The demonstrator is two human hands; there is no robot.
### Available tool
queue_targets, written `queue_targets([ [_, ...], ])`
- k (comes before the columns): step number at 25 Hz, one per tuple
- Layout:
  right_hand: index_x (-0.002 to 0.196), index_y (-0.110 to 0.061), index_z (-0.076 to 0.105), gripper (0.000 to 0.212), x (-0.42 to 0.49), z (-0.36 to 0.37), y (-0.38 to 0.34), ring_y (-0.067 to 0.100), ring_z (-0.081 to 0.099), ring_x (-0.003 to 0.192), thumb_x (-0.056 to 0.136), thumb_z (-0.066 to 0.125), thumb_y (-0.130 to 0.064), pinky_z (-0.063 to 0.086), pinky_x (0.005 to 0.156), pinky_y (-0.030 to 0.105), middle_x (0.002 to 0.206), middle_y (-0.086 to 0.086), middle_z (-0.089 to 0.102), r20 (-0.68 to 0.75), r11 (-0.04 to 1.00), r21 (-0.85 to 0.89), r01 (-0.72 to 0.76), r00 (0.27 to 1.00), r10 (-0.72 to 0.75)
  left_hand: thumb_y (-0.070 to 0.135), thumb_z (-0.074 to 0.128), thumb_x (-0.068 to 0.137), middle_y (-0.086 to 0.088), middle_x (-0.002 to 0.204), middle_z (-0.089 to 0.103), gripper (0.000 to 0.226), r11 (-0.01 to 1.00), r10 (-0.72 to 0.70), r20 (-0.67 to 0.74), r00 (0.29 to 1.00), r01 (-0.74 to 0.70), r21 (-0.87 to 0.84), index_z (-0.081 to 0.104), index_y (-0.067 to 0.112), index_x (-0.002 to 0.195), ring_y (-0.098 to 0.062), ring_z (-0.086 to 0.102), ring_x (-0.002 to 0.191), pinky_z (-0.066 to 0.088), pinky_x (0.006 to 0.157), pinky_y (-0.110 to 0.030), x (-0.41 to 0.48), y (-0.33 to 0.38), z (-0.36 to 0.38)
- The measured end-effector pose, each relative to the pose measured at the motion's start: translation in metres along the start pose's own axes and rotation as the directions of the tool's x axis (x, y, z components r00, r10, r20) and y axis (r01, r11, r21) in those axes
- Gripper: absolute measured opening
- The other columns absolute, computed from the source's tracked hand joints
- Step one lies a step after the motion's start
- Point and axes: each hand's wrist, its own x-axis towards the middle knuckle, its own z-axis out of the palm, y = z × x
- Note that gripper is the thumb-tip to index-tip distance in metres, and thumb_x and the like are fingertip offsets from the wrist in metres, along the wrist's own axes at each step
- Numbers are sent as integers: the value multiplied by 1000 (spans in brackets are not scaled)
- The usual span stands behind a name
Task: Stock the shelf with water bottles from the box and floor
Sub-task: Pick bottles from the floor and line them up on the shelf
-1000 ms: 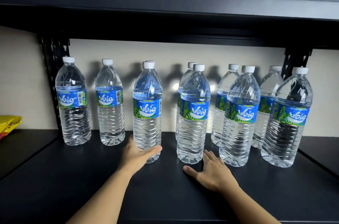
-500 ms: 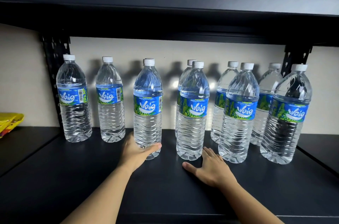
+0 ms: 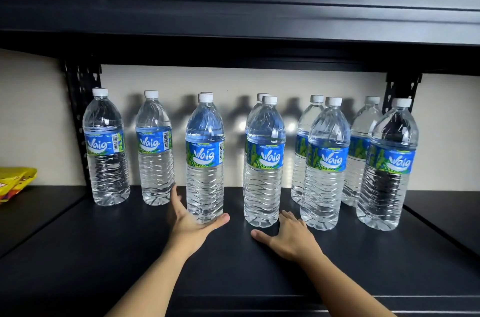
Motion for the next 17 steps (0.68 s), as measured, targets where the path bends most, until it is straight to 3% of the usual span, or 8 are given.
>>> queue_targets([
  [3, 145, -7, 43, 94, -21, -9, -3, 22, 25, 149, 83, 47, -76, 19, 121, 36, 159, 10, 33, -4, 1000, -18, -4, 1000, 4, 31, 91, 65, -3, 147, 33, 122, 1000, -31, -142, 989, 30, -8, 7, 30, 153, -24, 41, 134, 36, 107, -39, -32, 6, 4],
  [5, 145, -5, 43, 73, -45, -14, 1, 22, 25, 149, 96, 44, -60, 19, 120, 36, 159, 10, 32, 1, 998, -42, 50, 999, -50, 25, 82, 77, -5, 125, 52, 85, 999, -46, -299, 953, 43, -18, 32, 18, 145, -28, 54, 121, 43, 101, -44, -56, 9, 9],
  [7, 146, -12, 45, 60, -78, -22, 18, 18, 26, 149, 100, 42, -50, 20, 120, 34, 159, 4, 35, 13, 986, -13, 168, 986, -168, 6, 70, 84, -7, 100, 61, 42, 999, 48, -424, 904, -45, 16, 52, 7, 122, -34, 64, 97, 48, 88, -43, -92, 19, 26],
  [9, 143, -21, 51, 49, -115, -36, 44, 11, 33, 146, 100, 47, -44, 26, 119, 28, 154, -5, 44, 12, 965, 55, 257, 966, -258, -9, 63, 81, -6, 85, 60, 29, 974, 219, -442, 870, -223, 43, 57, 5, 106, -24, 61, 74, 49, 76, -36, -137, 31, 53],
  [10, 140, -22, 54, 44, -138, -46, 62, 7, 37, 143, 99, 51, -38, 27, 118, 24, 150, -8, 49, -7, 958, 84, 274, 962, -274, -12, 62, 79, -5, 82, 58, 30, 947, 312, -395, 864, -318, 51, 58, 6, 103, -14, 58, 69, 47, 72, -27, -162, 37, 73],
  [12, 133, -22, 61, 38, -182, -66, 107, 1, 45, 136, 95, 58, -26, 32, 115, 19, 142, -9, 58, -74, 959, 115, 260, 965, -253, -15, 63, 76, -1, 79, 55, 32, 884, 461, -234, 856, -466, 37, 59, 8, 98, -11, 54, 69, 42, 64, -14, -208, 40, 121],
  [15, 123, -28, 65, 32, -246, -87, 191, 4, 64, 109, 92, 56, -30, 50, 97, 27, 119, -12, 70, -143, 995, 70, 71, 988, -60, -14, 66, 75, 3, 77, 56, 34, 893, 449, 63, 891, -447, -49, 59, 16, 91, -12, 54, 66, 46, 63, -24, -258, 31, 197],
  [17, 119, -33, 63, 33, -289, -93, 251, 4, 66, 94, 89, 52, -37, 55, 86, 31, 109, -16, 71, -175, 991, 54, -122, 976, 129, -6, 67, 78, 6, 78, 56, 30, 919, 389, 263, 883, -392, -42, 58, 20, 91, -15, 56, 69, 48, 66, -31, -287, 24, 240],
])
